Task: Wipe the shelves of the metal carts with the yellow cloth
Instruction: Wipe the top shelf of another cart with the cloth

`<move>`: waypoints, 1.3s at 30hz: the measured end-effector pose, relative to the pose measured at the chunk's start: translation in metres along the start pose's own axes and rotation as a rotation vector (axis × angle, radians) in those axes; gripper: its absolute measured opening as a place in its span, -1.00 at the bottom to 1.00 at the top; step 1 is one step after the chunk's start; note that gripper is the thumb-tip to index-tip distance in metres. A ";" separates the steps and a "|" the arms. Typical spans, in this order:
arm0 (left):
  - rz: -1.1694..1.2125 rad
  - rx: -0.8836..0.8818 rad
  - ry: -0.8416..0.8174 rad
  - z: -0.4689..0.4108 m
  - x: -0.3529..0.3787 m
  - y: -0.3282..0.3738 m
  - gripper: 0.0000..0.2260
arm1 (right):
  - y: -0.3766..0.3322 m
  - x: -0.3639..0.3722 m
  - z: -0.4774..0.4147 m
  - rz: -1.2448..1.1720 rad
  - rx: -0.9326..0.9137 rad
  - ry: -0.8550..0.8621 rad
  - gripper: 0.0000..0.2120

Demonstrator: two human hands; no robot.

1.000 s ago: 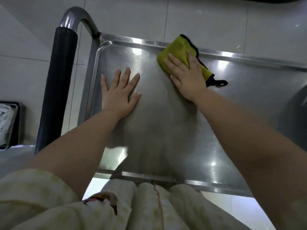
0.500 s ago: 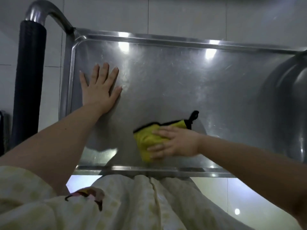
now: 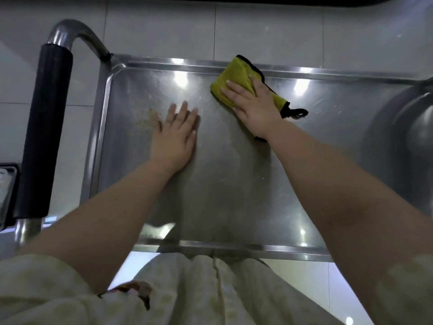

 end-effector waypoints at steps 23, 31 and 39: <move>-0.058 -0.087 0.018 -0.008 0.020 0.014 -0.49 | 0.070 -0.017 0.050 0.011 -0.291 -0.013 -0.55; -0.057 -0.109 0.001 -0.010 0.020 0.012 -0.49 | 0.073 -0.015 0.063 -0.062 0.024 0.067 -0.57; -0.046 -0.113 0.000 -0.010 0.017 0.015 -0.52 | -0.045 0.023 0.271 -0.223 -0.306 -0.039 -0.52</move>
Point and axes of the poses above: each hand's wrist, its own z-axis away from the middle knuckle, its own x-axis out of the palm, y = z × x, the point moved 9 cm from there along -z, towards the middle knuckle, and after that the axes turned 7 degrees about y, right-handed, at the moved point
